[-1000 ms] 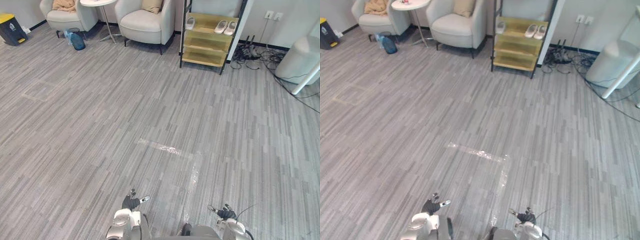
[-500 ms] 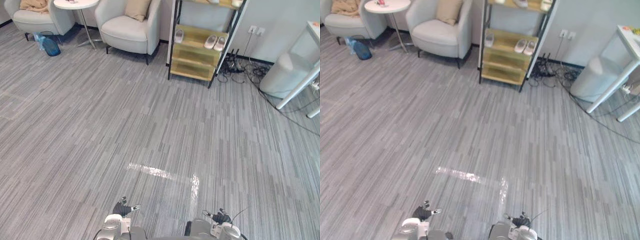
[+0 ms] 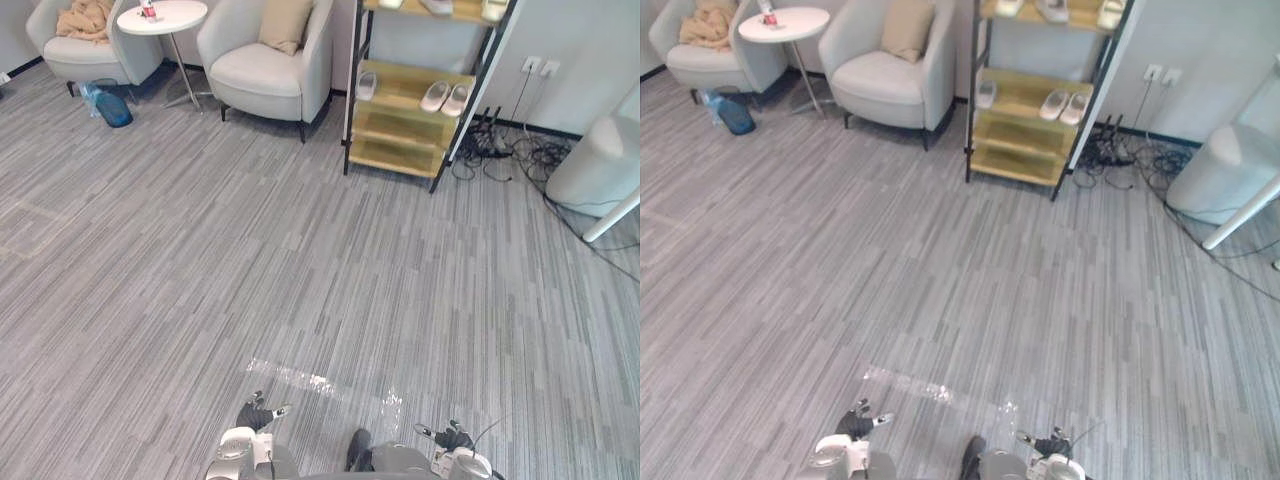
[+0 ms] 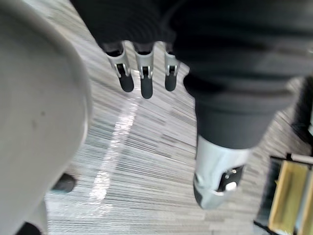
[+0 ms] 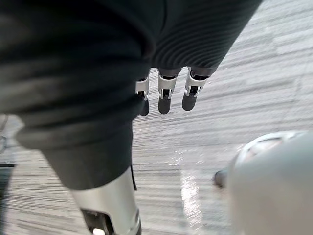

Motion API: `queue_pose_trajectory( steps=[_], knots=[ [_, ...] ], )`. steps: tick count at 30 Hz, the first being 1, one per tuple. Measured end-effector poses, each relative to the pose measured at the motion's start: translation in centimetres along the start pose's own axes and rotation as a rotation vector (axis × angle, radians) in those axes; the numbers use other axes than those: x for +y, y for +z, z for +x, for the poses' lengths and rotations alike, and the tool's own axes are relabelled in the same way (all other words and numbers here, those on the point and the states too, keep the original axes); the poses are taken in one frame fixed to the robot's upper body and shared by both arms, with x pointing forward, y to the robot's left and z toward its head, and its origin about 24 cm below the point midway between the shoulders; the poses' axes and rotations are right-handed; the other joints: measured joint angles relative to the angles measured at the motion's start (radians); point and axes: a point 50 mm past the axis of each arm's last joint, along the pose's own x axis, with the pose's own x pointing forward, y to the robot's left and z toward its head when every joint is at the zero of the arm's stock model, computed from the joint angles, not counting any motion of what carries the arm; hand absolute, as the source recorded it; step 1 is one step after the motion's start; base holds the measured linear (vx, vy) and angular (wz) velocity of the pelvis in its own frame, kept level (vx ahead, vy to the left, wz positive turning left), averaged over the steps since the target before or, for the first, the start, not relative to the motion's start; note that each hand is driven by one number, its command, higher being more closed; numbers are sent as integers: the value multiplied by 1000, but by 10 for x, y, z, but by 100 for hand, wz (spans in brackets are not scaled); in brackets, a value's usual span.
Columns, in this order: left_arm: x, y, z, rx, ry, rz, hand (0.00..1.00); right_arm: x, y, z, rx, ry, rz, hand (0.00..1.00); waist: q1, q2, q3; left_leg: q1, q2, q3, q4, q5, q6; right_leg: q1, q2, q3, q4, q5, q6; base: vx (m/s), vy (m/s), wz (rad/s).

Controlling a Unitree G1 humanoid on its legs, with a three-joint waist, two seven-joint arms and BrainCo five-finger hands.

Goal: Pick up cushions and gather them together orderly.

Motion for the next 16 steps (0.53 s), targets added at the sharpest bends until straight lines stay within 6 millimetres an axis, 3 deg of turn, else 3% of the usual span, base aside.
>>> queue_pose_trajectory(
  steps=[1,2,3,4,6,11,16],
  knots=[
    [-1,-1,0,2,0,-1,0,-1,0,0,0,-2,-2,0,2,2,-2,9,-57,-74,-182,41,-5,3,-14,27,6,-10,21,149,99,-50],
    [-1,0,0,-1,-1,-1,0,-2,0,0,0,-4,-3,0,5,1,-1,14,-79,-104,-214,112,-19,3,-20,47,13,-16,32,231,156,-67],
    [1,-2,0,5,4,2,0,-2,-2,0,6,-4,-8,0,15,-9,-10,62,-116,-108,-276,125,-2,10,-31,84,2,-14,57,265,112,-32],
    [2,-1,0,6,6,4,0,-2,-4,-1,12,-4,-5,0,5,-20,-17,75,-131,-104,-293,132,9,26,-45,88,-17,-8,70,340,130,-23],
    [3,-1,1,9,9,3,0,-1,-13,-3,39,-5,-1,0,4,-41,-21,83,-155,-92,-272,133,11,56,-70,90,-43,-1,81,328,135,1],
    [4,-6,0,30,10,5,0,-1,-22,-6,58,-4,4,0,5,-56,-42,164,-183,-91,-328,133,11,119,-92,102,-77,-1,82,171,49,5],
    [4,-12,-2,48,9,5,0,-6,-26,-7,70,-23,15,0,7,-45,-58,191,-177,-92,-370,134,13,138,-82,111,-98,-1,82,89,-35,-4]
  ],
)
